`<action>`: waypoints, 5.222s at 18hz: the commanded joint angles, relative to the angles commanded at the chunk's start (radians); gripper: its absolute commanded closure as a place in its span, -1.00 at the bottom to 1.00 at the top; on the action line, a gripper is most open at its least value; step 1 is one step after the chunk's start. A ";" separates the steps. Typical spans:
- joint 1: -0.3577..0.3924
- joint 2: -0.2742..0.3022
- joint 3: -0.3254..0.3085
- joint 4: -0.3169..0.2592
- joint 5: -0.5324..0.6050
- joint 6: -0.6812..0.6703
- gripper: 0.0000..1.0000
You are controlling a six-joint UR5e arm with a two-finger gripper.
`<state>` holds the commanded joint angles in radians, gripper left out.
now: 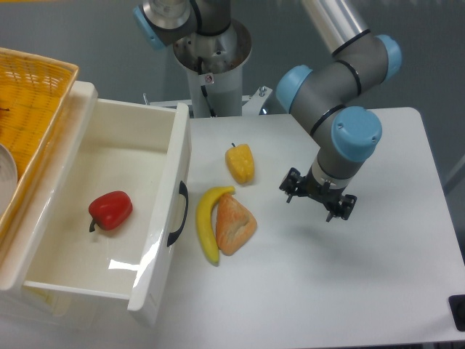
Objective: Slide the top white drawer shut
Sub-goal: 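Move the gripper toward the open white drawer's front face, then lower the gripper against the drawer front beside its black handle, then push the drawer front inward until the drawer is shut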
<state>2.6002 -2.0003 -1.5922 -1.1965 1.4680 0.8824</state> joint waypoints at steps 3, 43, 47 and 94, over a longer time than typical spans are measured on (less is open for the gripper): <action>-0.034 0.009 -0.002 -0.003 -0.017 -0.126 -0.59; -0.147 0.103 0.003 -0.169 -0.449 -0.284 0.83; -0.158 0.104 0.003 -0.170 -0.449 -0.295 0.83; -0.336 0.149 0.000 -0.181 -0.471 -0.404 0.78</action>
<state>2.2642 -1.8515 -1.5923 -1.3775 0.9971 0.4786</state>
